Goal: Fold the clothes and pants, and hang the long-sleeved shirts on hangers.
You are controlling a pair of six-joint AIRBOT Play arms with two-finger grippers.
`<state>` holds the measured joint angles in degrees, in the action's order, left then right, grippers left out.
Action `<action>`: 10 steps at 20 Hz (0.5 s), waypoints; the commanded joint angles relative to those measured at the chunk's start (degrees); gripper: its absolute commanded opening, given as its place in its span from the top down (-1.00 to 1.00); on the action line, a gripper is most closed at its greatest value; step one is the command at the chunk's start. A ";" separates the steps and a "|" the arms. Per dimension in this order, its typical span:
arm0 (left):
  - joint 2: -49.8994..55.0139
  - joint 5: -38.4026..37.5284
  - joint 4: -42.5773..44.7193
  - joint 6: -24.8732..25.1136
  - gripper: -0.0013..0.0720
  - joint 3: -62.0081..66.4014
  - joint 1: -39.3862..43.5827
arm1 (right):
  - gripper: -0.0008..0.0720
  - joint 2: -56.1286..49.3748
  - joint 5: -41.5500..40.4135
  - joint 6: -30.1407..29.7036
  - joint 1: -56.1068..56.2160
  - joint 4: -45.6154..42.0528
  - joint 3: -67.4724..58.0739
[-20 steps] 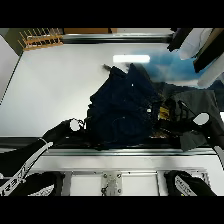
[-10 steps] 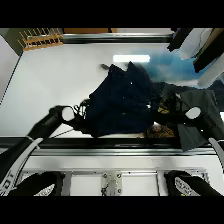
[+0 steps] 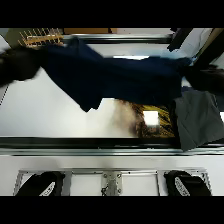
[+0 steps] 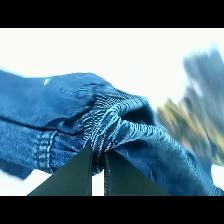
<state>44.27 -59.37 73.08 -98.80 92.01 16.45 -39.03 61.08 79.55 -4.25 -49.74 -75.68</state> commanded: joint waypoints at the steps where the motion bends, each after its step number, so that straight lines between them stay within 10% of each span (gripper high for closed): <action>1: -3.48 8.22 0.74 -0.22 0.93 8.61 2.05 | 0.87 7.74 0.72 3.69 0.04 3.54 -4.04; 10: 20.26 8.17 9.88 -0.22 0.93 26.12 2.49 | 0.87 5.29 8.52 16.52 0.04 3.67 -3.30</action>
<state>55.66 -51.96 80.23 -99.00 113.21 18.87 -30.89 64.86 91.39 -4.25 -46.04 -79.35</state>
